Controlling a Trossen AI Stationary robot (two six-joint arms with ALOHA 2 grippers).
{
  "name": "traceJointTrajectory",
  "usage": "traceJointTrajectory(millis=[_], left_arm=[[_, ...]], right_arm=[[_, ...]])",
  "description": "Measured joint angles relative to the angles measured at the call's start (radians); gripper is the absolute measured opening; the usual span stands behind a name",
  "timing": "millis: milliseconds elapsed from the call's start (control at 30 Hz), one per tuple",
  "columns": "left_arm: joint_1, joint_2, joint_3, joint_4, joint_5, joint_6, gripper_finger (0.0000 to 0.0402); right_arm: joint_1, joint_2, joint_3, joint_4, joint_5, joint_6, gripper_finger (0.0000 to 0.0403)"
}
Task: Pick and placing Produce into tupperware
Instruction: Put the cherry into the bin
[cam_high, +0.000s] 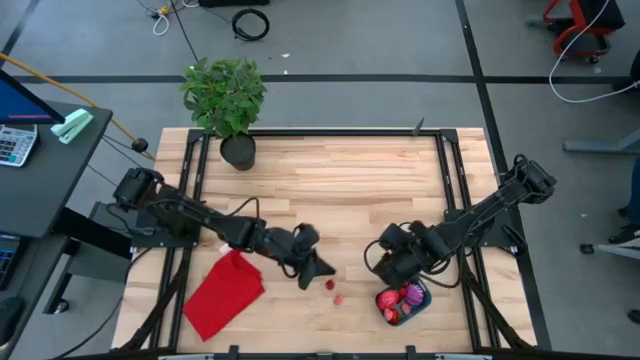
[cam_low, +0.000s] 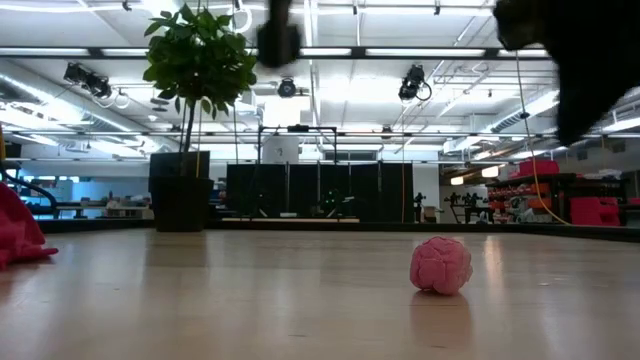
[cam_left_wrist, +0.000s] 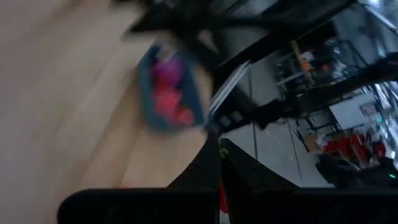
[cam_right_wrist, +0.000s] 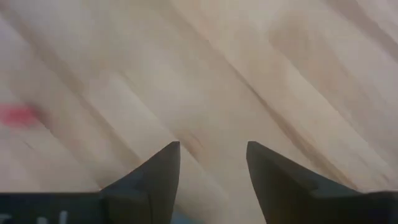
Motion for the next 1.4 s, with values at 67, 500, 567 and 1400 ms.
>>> traceJointTrajectory(millis=[67,500,567,1400], left_arm=[[0.014,0.0,0.08,-0.025,-0.001,0.106,0.0003],[0.071,0.301,0.641,-0.295,0.001,0.422,0.0003],[0.062,0.378,0.723,-0.298,0.016,0.45,0.0003],[0.05,0.89,1.269,-0.304,0.168,0.674,0.0006]], right_arm=[[0.0,0.0,0.0,-0.094,-0.08,0.008,0.0194],[0.001,-0.009,0.0,-0.353,-0.373,0.029,0.0197],[0.003,-0.033,-0.004,-0.355,-0.373,0.024,0.0197],[0.073,-0.609,-0.42,0.134,-0.099,0.215,0.02]])
